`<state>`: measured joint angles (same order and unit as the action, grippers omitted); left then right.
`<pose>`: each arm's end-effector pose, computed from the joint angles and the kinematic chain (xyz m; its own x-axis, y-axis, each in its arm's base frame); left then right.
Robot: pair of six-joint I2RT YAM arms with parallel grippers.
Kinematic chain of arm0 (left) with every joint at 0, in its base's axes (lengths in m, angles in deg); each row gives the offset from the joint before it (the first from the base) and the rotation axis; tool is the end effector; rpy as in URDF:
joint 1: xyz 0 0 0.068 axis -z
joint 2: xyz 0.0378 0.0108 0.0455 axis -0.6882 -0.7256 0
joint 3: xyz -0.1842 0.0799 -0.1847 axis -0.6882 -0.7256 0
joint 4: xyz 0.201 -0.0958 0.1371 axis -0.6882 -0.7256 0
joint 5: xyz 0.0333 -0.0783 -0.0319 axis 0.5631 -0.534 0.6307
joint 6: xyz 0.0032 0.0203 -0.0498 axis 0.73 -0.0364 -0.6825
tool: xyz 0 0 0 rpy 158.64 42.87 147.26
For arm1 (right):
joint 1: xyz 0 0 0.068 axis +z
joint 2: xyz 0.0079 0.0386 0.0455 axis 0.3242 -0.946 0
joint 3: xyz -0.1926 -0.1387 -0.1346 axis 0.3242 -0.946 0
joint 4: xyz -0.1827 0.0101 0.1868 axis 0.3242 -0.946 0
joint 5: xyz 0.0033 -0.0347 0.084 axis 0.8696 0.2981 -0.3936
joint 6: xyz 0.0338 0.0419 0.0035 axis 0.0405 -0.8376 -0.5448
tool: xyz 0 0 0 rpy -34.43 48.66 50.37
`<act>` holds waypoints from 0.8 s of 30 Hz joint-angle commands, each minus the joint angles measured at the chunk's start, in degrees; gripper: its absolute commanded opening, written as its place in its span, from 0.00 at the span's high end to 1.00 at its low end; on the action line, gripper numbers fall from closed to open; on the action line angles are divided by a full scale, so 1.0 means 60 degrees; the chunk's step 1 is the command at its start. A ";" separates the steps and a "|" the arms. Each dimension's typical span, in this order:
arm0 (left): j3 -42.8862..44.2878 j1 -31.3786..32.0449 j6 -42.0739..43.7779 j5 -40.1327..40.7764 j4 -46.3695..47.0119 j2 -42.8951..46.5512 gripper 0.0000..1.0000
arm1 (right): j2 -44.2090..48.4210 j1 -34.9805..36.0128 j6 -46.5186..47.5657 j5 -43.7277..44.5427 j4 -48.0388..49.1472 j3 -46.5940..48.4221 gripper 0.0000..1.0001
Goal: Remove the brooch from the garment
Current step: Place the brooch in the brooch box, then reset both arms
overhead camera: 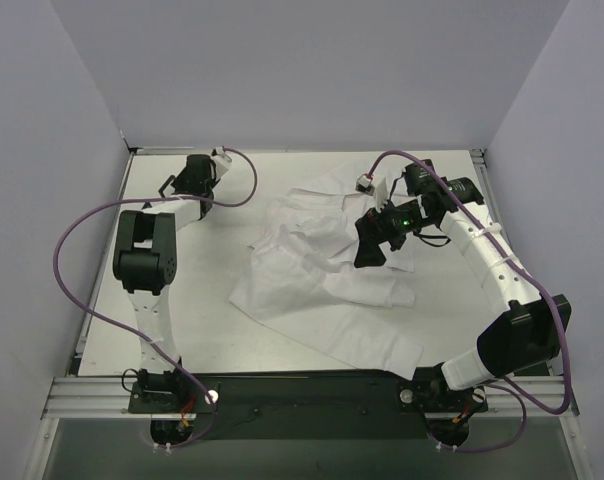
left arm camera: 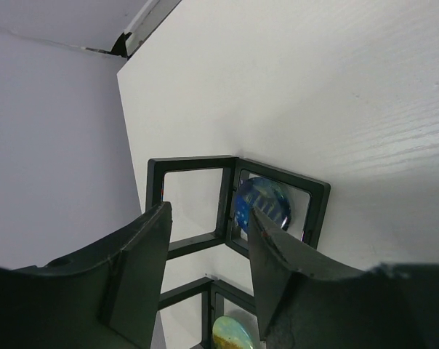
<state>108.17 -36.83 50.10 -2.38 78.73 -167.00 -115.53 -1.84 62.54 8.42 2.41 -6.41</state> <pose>0.4785 -0.0401 0.1711 -0.5627 0.6610 -0.4964 0.1337 0.6654 0.7345 0.2839 0.1137 0.3427 -0.3974 -0.4562 -0.7962 -0.8957 0.3813 0.2285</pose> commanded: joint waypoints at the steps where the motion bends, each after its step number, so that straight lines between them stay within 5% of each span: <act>1: 0.0035 -0.0069 -0.0225 -0.0224 -0.0141 0.0615 0.42 | 0.0040 0.0068 0.0015 -0.0035 -0.0130 -0.0018 0.00; 6: -0.0068 -0.0069 -0.0722 -0.0662 -0.0754 0.1169 0.32 | 0.0040 0.0068 0.0000 0.0082 -0.0144 0.0011 0.00; 11: -0.0462 -0.0113 -0.2172 -0.3043 -0.2699 0.2997 0.04 | 0.0216 0.0024 -0.0015 0.0799 -0.0129 0.0201 0.00; 14: -0.0420 -0.0113 -0.2861 -0.4439 -0.3972 0.4067 0.03 | 0.0465 -0.0078 -0.0087 0.1326 -0.0027 0.0421 0.00; 18: -0.0405 -0.0201 -0.3403 -0.8034 -0.5368 0.5300 0.03 | 0.1049 -0.0152 -0.0234 0.2307 0.0585 0.0539 0.00; 24: -0.0799 -0.0405 -0.4018 -1.0710 -0.6468 0.7058 0.03 | 0.2675 -0.0122 -0.0630 0.4315 0.2299 -0.0529 0.00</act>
<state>104.43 -37.92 30.34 -50.11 47.59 -130.33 -106.32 -2.38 60.62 25.12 9.49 -6.92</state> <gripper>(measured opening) 0.972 0.999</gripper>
